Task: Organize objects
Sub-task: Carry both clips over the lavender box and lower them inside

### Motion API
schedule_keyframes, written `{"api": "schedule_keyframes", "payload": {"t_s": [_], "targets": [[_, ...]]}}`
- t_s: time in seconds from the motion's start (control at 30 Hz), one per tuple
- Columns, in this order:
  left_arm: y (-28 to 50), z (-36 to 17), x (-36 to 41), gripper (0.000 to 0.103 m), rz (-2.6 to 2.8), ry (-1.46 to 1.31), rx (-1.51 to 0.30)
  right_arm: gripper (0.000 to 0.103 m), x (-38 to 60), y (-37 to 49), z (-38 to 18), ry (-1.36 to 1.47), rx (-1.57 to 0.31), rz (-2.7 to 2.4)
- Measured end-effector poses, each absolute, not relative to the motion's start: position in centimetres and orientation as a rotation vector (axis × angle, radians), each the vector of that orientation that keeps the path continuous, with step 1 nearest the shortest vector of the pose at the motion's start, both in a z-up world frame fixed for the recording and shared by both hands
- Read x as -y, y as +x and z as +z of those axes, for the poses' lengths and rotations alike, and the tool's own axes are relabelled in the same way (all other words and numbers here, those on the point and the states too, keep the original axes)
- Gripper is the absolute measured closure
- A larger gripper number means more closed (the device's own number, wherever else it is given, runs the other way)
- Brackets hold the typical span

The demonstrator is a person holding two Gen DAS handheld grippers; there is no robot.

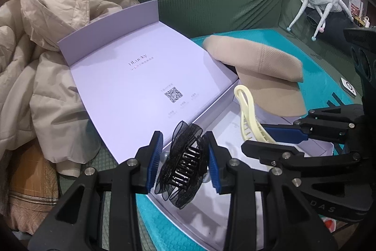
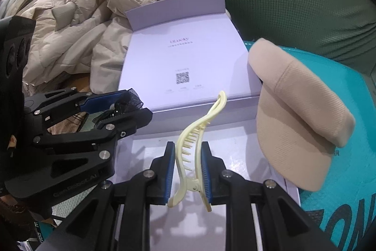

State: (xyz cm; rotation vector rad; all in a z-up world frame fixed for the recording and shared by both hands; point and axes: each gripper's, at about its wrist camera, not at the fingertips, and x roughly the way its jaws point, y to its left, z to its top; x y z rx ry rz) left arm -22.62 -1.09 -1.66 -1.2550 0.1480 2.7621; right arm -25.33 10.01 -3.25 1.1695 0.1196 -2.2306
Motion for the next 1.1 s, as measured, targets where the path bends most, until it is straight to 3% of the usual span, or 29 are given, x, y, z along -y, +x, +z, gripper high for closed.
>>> {"api": "schedule_keyframes", "payload": {"t_s": [1.1], "targets": [[-26.6, -8.1, -1.1, 0.068, 2.584, -1.484, -0.156, 0.082, -10.9, -28.6, -8.9, 1.379, -0.173, -2.225]]}}
